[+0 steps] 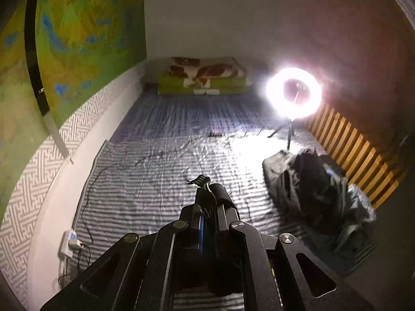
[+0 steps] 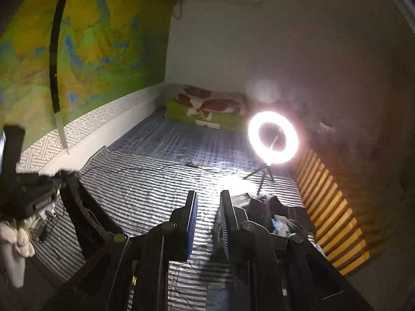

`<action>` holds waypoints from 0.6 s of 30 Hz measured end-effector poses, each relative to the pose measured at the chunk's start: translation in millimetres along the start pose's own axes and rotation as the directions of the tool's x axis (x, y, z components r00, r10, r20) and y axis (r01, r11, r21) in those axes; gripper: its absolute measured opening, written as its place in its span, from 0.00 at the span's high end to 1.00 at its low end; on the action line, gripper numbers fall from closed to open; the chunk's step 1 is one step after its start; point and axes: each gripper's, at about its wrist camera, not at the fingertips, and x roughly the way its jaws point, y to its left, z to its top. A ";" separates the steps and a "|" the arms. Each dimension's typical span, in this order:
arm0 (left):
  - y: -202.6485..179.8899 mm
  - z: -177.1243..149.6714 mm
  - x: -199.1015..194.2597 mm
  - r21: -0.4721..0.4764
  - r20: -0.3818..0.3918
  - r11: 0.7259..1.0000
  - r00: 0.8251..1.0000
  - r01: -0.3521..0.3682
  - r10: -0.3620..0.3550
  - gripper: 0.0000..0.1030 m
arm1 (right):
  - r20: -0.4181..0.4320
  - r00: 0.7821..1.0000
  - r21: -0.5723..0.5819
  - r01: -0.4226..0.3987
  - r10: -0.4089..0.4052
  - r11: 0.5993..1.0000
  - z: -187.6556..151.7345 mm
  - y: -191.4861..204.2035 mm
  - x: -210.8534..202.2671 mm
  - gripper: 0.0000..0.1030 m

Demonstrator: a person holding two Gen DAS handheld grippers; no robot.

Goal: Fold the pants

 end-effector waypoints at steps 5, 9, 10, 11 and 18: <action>-12.5 1.7 4.3 0.041 0.001 0.999 1.000 -0.002 0.002 0.95 | -0.057 0.994 -0.009 -0.094 0.093 0.996 -25.6 11.5 57.7 0.84; -3.2 -31.9 41.7 0.063 -0.072 0.998 0.997 -0.018 0.022 0.95 | -0.146 0.969 -0.056 -0.211 0.201 0.976 -87.3 37.1 114.1 0.83; 2.0 -40.0 52.0 0.054 -0.092 0.998 0.995 -0.023 0.028 0.95 | -0.165 0.964 -0.065 -0.223 0.210 0.973 -102.8 42.1 125.0 0.82; 8.1 -47.7 63.7 0.037 -0.110 0.999 0.993 -0.026 0.030 0.95 | -0.201 0.953 -0.071 -0.244 0.225 0.967 -124.0 46.4 139.5 0.81; 56.7 -97.7 142.7 -0.014 -0.209 0.999 0.977 -0.042 0.038 0.95 | -0.428 0.876 -0.104 -0.292 0.222 0.951 -241.9 78.4 238.6 0.59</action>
